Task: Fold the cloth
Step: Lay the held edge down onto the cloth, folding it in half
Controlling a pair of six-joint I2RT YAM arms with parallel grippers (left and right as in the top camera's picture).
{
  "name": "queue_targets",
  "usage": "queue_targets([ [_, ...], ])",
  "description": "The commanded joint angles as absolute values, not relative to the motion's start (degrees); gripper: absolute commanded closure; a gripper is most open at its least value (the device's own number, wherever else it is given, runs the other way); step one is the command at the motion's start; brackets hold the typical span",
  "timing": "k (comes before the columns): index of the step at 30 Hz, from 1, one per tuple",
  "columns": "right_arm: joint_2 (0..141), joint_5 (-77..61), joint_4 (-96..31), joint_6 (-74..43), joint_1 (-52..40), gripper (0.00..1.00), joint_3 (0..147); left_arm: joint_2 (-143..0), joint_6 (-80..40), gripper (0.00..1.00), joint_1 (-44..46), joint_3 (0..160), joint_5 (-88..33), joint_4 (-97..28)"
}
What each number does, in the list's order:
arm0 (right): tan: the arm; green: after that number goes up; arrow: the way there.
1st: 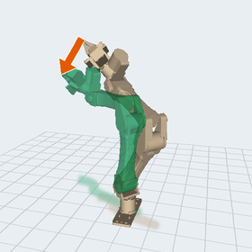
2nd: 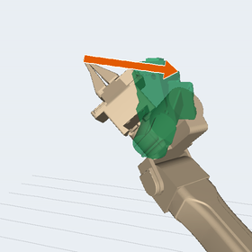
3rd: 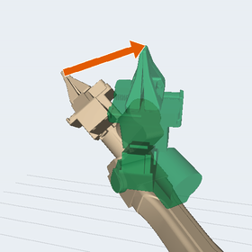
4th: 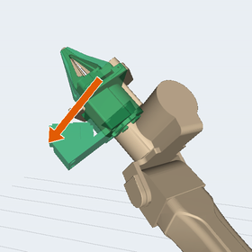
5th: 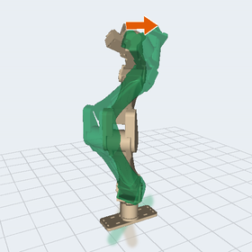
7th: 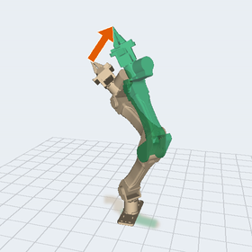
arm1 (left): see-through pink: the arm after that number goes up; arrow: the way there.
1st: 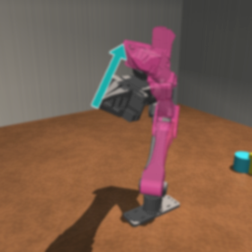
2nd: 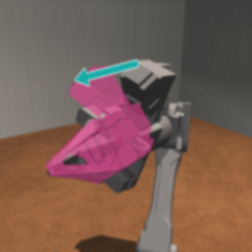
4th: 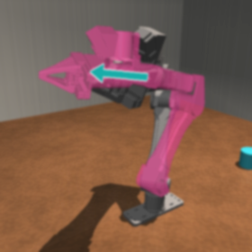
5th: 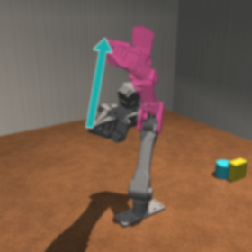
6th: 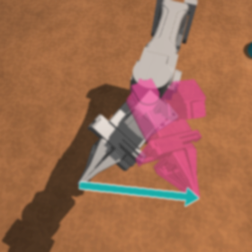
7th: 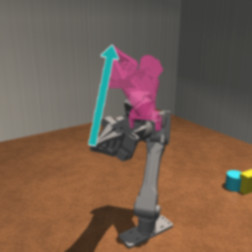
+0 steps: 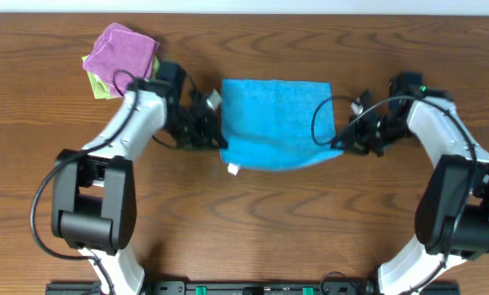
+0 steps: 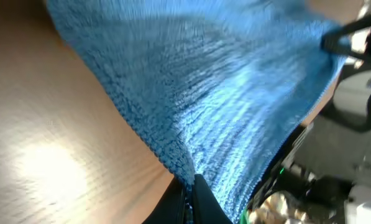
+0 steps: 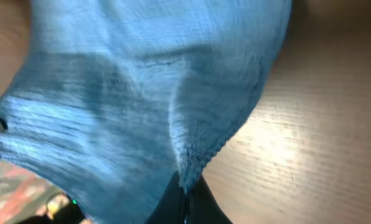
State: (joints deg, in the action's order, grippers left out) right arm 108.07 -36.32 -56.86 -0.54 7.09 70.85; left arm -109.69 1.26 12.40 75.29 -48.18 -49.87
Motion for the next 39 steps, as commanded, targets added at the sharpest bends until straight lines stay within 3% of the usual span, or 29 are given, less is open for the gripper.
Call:
queue_targets([
  [1,106.1,-36.2,-54.5,0.9,6.7,0.98,64.7,-110.0,2.8,0.94,14.5,71.4,-47.4,-49.5],
  [9,98.1,-34.3,-49.8,0.7,6.7,0.98,54.9,-109.5,1.4,0.94,16.7,68.8,-47.4,-48.2],
  [19,96.1,-33.4,-37.2,-6.8,6.5,0.98,54.9,-104.5,-13.6,0.94,16.0,68.9,-43.0,-37.2],
  [39,96.7,-22.5,-17.3,-17.8,0.7,0.99,59.7,-103.2,-24.1,0.94,13.8,68.9,-32.3,-16.9],
])
